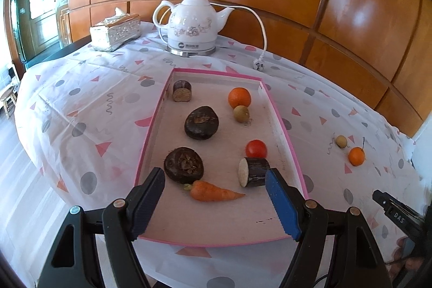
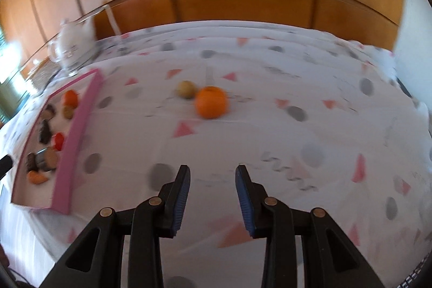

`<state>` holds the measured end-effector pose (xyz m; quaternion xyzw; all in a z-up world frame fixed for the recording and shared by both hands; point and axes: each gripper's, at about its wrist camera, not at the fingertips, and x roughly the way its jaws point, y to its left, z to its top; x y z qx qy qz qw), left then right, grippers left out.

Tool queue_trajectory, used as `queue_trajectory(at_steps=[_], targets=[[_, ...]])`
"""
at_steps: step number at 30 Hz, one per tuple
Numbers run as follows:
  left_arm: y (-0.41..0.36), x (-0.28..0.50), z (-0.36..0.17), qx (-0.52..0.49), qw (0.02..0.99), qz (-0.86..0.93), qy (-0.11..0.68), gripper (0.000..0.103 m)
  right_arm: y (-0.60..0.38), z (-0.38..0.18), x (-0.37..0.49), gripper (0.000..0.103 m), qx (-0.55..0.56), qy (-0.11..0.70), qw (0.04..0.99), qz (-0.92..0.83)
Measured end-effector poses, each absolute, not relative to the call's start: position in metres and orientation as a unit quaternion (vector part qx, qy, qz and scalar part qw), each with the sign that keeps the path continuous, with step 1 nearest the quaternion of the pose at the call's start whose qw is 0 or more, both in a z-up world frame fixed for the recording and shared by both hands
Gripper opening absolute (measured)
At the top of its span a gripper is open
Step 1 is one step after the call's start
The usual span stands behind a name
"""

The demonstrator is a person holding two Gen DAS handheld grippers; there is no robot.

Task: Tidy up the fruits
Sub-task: 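Carry the dark cut slice into the tray beside the tomato and open the right gripper, then withdraw the right gripper and move the left gripper toward the orange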

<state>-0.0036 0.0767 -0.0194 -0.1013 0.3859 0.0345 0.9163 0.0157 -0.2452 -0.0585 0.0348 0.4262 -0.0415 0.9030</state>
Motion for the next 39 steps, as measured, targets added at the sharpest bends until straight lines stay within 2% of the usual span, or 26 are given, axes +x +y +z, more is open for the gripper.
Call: queue_trajectory(at_steps=[14,39], targets=[[0.05,0.001,-0.018,-0.07,0.916,0.0,0.395,0.077,-0.314,-0.066,-0.001,0.037,0.076,0.401,0.9,-0.155],[-0.045,0.028,-0.009,0.016,0.901,-0.123,0.417,0.077,-0.369,-0.08,-0.015,0.037,0.109,0.389,0.886,-0.228]])
